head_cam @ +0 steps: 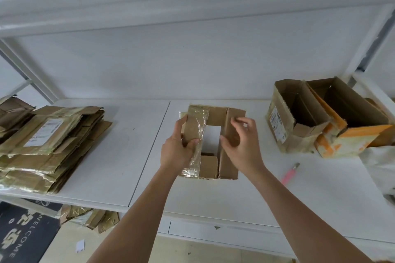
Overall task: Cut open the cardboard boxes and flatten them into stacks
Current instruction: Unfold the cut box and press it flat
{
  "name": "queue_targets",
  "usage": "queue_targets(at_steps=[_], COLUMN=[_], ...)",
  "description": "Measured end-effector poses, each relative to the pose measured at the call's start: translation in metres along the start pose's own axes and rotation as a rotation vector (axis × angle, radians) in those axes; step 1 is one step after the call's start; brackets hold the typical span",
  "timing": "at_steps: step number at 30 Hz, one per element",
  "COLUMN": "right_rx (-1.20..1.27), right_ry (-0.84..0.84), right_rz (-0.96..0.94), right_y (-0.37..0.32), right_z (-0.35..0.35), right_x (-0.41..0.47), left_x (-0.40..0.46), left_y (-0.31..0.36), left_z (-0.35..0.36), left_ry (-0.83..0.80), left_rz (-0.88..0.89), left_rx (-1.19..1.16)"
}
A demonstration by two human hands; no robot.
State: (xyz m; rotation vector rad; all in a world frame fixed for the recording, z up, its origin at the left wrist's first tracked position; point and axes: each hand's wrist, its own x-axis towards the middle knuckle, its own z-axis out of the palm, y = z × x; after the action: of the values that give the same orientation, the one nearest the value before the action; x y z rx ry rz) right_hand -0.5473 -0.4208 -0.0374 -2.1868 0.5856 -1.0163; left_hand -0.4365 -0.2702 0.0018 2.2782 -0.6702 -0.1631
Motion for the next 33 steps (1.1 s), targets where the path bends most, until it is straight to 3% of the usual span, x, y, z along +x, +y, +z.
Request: queue_targets(at_steps=[4, 8, 12, 20, 28, 33], right_rx=[-0.116, 0.118, 0.116, 0.107, 0.193, 0.211], right_ry=[-0.255, -0.231, -0.284, -0.294, -0.299, -0.291], right_rz=[0.114, 0.146, 0.205, 0.148, 0.217, 0.255], right_y=[-0.004, -0.002, -0.007, -0.011, -0.003, -0.002], right_z=[0.020, 0.018, 0.017, 0.024, 0.020, 0.018], right_x=[-0.010, -0.006, 0.001, -0.011, -0.013, -0.018], left_x=[0.003, 0.006, 0.007, 0.002, 0.005, 0.004], left_y=[0.009, -0.002, -0.007, 0.005, -0.007, -0.009], left_z=[0.003, 0.002, 0.000, 0.002, -0.018, -0.029], left_ry=[-0.023, -0.024, -0.035, -0.065, -0.274, -0.380], left_rz=[-0.012, -0.065, -0.088, -0.164, -0.191, -0.197], left_rx=[0.020, -0.052, -0.050, 0.037, -0.379, -0.473])
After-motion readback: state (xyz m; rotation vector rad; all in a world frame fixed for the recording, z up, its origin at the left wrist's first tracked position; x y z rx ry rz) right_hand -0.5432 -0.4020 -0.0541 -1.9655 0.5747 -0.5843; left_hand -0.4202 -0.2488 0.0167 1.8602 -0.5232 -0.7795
